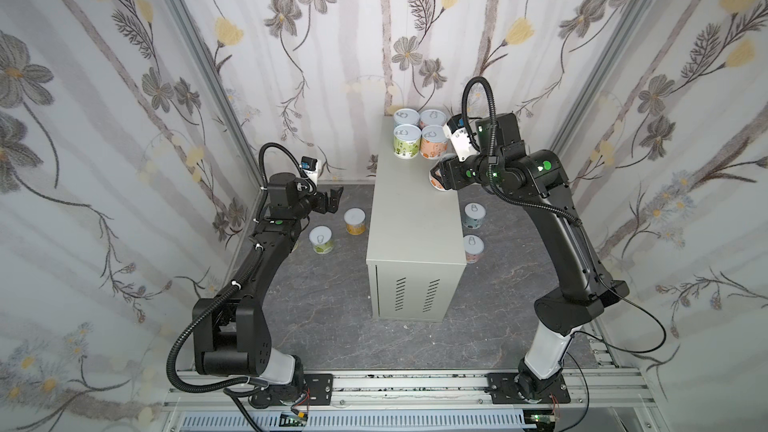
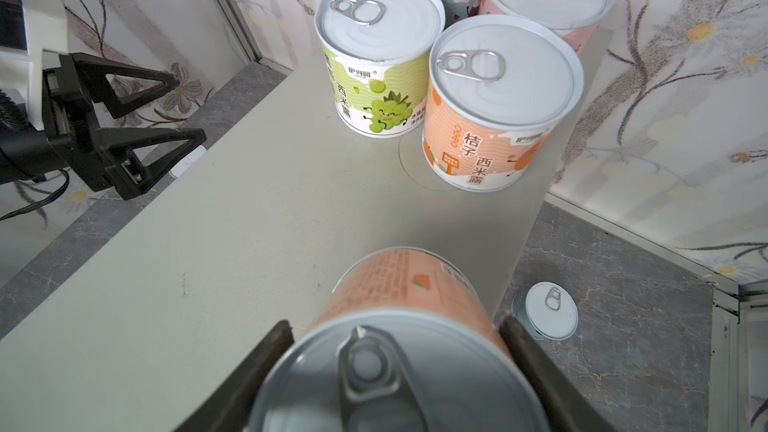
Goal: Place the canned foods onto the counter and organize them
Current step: 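Lift the orange can up onto the cabinet top with the right gripper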
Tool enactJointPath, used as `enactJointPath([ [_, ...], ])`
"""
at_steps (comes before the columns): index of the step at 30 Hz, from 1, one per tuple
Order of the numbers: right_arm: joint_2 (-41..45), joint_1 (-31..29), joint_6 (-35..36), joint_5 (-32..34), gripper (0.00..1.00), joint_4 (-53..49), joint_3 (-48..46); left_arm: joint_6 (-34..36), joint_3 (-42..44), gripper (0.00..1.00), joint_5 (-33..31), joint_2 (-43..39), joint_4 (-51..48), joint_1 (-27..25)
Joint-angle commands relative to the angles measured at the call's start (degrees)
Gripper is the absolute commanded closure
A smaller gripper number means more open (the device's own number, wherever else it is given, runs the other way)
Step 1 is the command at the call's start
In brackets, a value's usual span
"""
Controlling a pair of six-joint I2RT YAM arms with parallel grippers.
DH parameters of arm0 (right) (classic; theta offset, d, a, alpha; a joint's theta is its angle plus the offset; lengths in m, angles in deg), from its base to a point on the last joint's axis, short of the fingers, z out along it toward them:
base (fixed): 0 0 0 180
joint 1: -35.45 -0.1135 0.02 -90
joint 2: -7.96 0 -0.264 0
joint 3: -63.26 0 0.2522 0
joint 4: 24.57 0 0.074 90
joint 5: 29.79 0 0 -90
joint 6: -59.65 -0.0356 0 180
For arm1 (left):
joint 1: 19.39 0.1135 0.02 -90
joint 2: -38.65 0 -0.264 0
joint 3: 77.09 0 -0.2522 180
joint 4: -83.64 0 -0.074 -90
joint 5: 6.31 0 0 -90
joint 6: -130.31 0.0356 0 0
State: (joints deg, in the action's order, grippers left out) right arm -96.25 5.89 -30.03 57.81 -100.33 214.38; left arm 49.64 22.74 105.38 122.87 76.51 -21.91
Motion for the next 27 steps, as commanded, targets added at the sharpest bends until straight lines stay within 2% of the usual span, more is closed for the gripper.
enactJointPath([
  [1,-0.46,-0.17,1.26,0.05,0.46,2.85,0.50,1.20,0.14,0.00,0.72,-0.81,0.06,0.06],
  [9,-1.09,-0.35,1.62,-0.64,0.30,3.62,0.54,1.35,-0.02,0.00,0.63,-1.50,-0.39,-0.01],
  [17,-0.45,-0.38,1.17,-1.19,0.26,4.45,0.71,1.03,-1.67,0.00,3.80,-6.42,-0.75,-0.45],
  [20,-0.60,-0.35,1.14,-1.17,0.27,4.34,0.70,1.02,-6.66,0.00,5.82,-7.87,-5.81,-0.99],
  [23,-0.74,-0.34,1.04,-1.08,0.26,4.34,0.62,2.28,-10.95,0.00,8.79,-9.95,-8.92,-4.18],
  [27,-0.83,-0.40,0.96,-1.20,0.26,4.51,0.61,3.92,-14.18,0.00,5.62,-10.56,-9.68,-12.46],
])
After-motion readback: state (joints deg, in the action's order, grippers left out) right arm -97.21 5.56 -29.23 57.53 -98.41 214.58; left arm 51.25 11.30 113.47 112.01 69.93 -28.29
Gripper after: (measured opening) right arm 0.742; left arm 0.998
